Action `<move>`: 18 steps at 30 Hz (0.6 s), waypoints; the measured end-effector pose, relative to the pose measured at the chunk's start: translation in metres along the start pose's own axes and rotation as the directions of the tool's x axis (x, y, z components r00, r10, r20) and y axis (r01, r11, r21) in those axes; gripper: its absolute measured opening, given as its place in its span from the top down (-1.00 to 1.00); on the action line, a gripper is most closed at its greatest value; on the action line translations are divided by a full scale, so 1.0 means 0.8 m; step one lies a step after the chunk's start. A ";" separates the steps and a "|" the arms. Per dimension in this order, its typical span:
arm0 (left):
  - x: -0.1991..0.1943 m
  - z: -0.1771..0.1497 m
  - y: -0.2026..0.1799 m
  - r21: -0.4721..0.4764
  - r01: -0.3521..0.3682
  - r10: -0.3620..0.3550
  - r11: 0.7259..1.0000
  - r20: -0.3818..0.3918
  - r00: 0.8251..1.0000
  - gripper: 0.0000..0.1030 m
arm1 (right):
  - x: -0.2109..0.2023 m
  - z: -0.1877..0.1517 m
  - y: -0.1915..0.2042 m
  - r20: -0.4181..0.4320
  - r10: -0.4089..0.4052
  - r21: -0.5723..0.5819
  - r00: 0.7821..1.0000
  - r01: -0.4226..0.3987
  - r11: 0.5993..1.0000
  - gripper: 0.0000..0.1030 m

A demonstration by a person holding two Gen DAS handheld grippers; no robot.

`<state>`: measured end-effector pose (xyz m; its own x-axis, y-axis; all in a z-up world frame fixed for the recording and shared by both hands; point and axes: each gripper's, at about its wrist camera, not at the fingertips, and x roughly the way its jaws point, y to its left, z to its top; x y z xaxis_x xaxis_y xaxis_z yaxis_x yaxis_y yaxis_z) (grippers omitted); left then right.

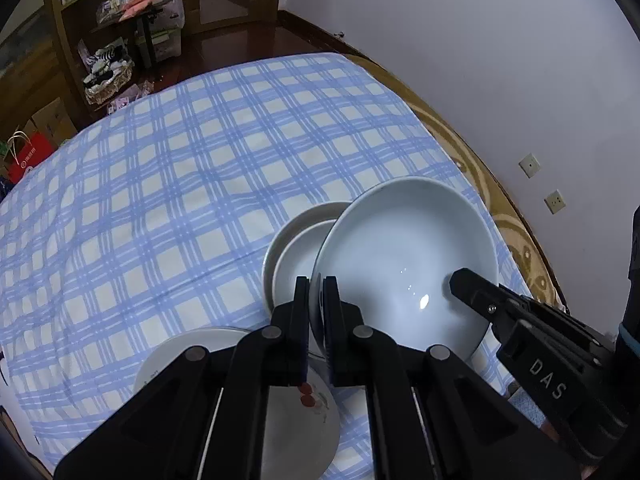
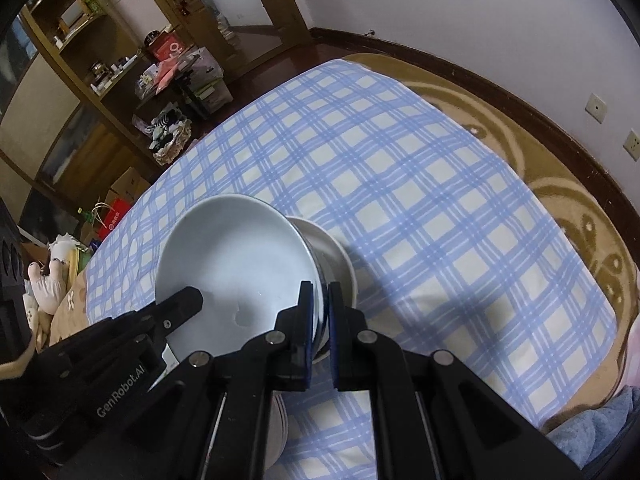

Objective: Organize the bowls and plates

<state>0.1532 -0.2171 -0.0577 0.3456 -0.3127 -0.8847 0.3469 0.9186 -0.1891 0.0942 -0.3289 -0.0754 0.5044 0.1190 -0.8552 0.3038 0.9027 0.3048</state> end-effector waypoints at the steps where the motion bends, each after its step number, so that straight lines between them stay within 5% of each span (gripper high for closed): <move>1: 0.004 0.001 0.000 -0.004 0.002 -0.002 1.000 -0.006 1.000 0.87 | 0.002 0.000 -0.002 -0.001 0.003 0.003 1.000 -0.003 1.000 0.85; 18: 0.041 0.002 -0.009 -0.007 -0.013 0.013 1.000 -0.055 0.998 0.87 | 0.034 0.001 -0.021 -0.049 -0.014 0.003 0.999 0.014 1.000 0.85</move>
<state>0.1636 -0.2342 -0.0847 0.3017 -0.2871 -0.9092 0.3359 0.9244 -0.1804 0.1036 -0.3415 -0.1034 0.4597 0.1264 -0.8790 0.3136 0.9029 0.2939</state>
